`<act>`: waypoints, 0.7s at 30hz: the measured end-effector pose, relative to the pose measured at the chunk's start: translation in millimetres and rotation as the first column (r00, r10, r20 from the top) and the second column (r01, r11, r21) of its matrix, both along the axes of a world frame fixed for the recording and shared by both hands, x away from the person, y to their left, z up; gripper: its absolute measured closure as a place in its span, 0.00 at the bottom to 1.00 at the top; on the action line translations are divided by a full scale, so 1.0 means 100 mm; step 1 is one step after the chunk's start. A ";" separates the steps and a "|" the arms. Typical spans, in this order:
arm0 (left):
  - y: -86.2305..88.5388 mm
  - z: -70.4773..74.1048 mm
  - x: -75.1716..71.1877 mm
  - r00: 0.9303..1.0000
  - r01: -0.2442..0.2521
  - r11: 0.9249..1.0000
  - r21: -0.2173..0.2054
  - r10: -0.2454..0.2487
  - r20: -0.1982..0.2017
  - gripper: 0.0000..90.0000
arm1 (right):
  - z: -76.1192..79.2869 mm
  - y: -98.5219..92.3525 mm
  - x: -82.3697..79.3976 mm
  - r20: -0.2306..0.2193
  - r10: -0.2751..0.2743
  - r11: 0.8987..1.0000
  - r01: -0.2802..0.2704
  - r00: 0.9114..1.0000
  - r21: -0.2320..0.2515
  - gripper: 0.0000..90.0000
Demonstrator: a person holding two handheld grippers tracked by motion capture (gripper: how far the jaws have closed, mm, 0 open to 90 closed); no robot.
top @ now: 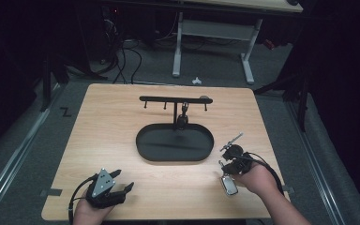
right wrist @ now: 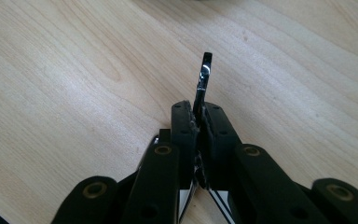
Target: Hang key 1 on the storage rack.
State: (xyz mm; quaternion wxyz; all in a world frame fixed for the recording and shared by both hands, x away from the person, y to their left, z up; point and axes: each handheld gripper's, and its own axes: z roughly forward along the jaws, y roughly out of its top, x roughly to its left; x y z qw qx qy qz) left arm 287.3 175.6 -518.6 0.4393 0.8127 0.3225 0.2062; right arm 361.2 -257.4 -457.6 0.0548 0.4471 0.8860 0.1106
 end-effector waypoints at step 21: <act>-0.01 -0.01 0.00 1.000 0.004 1.000 0.007 -0.004 0.001 0.37 | 0.46 -0.05 -0.04 0.081 -0.005 0.997 -0.001 0.997 0.074 0.94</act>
